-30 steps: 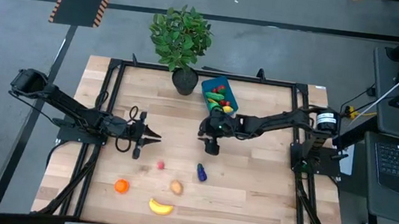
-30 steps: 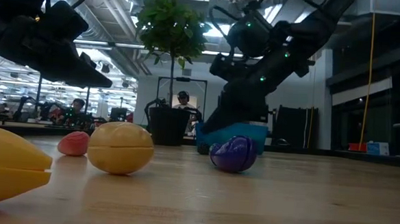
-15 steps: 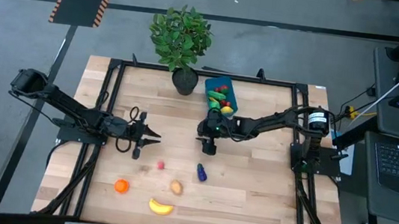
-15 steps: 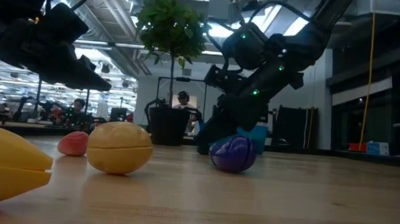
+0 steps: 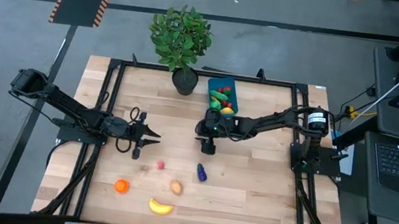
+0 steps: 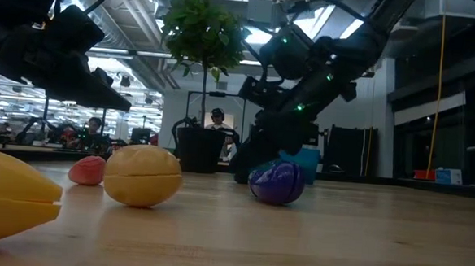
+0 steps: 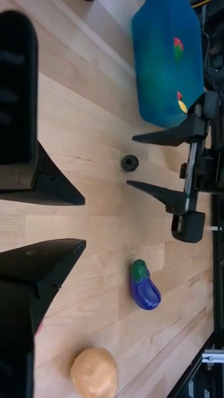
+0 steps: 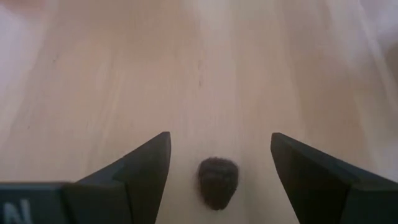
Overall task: Pick and placing Produce into tupperware
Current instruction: Put the blackberry into the blue bin
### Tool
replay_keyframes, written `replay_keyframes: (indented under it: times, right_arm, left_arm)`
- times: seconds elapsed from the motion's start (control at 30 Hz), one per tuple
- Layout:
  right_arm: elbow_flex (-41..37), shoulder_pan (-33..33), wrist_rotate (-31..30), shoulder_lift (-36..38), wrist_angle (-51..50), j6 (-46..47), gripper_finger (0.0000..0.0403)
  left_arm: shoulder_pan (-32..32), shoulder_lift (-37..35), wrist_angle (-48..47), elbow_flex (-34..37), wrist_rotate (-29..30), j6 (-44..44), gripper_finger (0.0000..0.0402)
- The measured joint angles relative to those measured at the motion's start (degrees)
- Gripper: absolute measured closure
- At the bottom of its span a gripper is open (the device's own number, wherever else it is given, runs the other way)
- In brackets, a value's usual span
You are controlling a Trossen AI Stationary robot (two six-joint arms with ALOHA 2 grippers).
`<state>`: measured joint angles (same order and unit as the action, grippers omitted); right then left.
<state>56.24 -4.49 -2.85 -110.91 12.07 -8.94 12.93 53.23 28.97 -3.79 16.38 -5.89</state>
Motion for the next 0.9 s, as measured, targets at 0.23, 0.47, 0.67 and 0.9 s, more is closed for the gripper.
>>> replay_keyframes:
  times: [0.23,0.47,0.67,0.9]
  right_arm:
    - [6.9,0.8,-6.4,0.0,-15.4,-2.8,0.0126]
    - [8.3,1.7,-6.5,0.1,-19.2,-1.8,0.0126]
    - [8.3,1.8,-6.6,0.1,-21.2,-0.2,0.0126]
    - [8.3,1.9,-6.7,-0.6,-20.6,-0.3,0.0126]
  left_arm:
    - [0.0,0.0,0.0,0.0,0.0,0.0,0.033]
    - [0.0,0.0,0.0,0.0,0.0,0.0,0.0344]
    - [0.0,0.0,0.0,0.0,0.0,0.0,0.0355]
    - [0.0,0.0,0.0,0.0,0.0,0.0,0.0367]
